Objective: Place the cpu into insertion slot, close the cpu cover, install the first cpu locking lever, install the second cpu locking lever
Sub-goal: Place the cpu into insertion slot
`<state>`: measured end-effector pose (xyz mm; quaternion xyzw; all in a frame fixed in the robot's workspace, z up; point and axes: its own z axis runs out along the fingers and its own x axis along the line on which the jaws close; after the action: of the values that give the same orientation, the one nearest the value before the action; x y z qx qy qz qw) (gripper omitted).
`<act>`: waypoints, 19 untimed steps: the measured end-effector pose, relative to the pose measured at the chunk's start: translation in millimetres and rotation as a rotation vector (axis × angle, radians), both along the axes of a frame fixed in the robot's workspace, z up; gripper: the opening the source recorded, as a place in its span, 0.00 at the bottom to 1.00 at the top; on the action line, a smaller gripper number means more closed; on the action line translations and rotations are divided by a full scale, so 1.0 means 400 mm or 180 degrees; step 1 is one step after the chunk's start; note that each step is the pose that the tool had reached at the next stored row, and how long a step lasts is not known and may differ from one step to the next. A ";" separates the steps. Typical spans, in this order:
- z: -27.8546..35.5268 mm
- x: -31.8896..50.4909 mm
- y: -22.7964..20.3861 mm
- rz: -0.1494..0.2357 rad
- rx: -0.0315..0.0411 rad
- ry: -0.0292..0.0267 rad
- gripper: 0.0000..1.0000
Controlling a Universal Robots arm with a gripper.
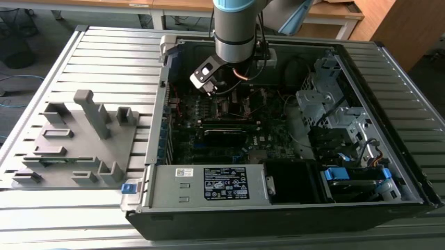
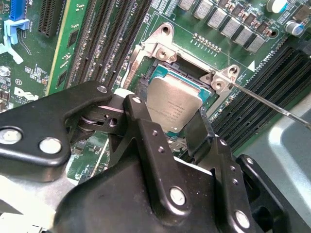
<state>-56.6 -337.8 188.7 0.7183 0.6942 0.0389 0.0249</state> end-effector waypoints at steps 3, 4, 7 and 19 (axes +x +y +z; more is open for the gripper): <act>0.000 0.000 0.000 0.0000 0.0000 0.0000 0.54; 0.000 0.000 0.000 0.0000 0.0000 0.0000 0.54; 0.000 0.000 0.000 0.0000 0.0000 0.0000 0.54; 0.019 0.000 0.000 0.0000 0.0001 -0.0001 0.59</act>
<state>-56.6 -337.8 196.2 0.7183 0.6942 0.0391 0.0249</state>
